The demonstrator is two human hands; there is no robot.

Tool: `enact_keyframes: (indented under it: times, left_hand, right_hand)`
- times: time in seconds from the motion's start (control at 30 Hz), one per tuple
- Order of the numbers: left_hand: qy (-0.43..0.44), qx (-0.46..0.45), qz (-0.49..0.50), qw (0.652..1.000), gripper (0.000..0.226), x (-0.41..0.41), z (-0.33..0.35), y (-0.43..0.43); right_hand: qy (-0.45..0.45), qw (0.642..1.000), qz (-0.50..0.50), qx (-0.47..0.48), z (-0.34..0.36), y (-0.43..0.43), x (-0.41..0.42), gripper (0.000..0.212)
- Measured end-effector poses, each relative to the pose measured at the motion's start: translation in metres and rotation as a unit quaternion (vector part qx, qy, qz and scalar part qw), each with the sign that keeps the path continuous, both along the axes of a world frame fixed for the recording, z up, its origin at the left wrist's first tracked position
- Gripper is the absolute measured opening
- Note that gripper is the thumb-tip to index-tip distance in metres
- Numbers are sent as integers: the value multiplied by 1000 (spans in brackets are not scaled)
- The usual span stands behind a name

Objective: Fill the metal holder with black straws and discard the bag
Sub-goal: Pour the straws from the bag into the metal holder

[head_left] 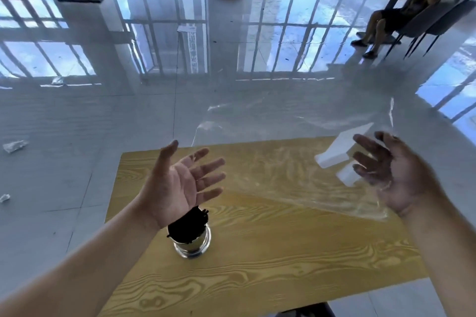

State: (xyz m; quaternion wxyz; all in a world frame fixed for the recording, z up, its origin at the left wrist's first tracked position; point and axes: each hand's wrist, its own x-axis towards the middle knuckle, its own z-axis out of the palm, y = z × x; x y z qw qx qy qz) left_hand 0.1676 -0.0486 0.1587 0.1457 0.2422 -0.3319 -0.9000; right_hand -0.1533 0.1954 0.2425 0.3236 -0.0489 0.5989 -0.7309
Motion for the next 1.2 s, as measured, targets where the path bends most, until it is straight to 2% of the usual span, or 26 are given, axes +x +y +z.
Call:
enact_keyframes:
  times: [0.1, 0.23, 0.27, 0.33, 0.43, 0.57, 0.63, 0.77, 0.83, 1.0, 1.13, 1.2]
  left_hand:
    - [42, 21, -15, 999, 109, -32, 5, 11]
    - [-56, -57, -54, 995, 105, -91, 8, 43]
    - [-91, -85, -45, 991, 97, -105, 4, 50]
    - [-150, -133, 0, 980, 67, -128, -10, 58]
    - [-187, -147, 18, 971, 36, -151, -29, 60]
    - [-209, -151, -67, 964, 24, -171, -52, 57]
    - [-230, -130, -115, 958, 22, -181, -68, 61]
    - [-309, -117, -148, 932, 20, -200, -109, 73]
    - [-354, -138, -145, 913, 18, -207, -130, 79]
    - [-435, -208, -80, 872, 22, -223, -183, 91]
    - [-470, -241, -90, 844, 58, -228, -201, 96]
    - [-468, -281, -111, 831, 68, -230, -202, 98]
  right_hand:
    - [-60, 995, -65, -48, -34, 7, 4, 26]
    - [-121, 983, -93, -97, -76, 6, 20, 21]
    - [-135, 981, -90, -103, -85, 7, 23, 20]
    - [-162, 978, -72, -107, -102, 10, 26, 17]
    - [-194, 976, -47, -86, -127, 28, 17, 17]
    - [-217, 974, -45, -42, -154, 67, -19, 34]
    - [-232, 973, -21, -12, -165, 80, -35, 36]
    - [-245, 968, 24, 59, -195, 93, -55, 32]
    - [-232, 966, 25, 108, -214, 100, -61, 22]
    - [-167, 946, 47, 274, -270, 121, -57, 21]
    - [-67, 906, 96, 407, -301, 138, -49, 17]
    - [12, 870, 127, 476, -303, 141, -48, 20]
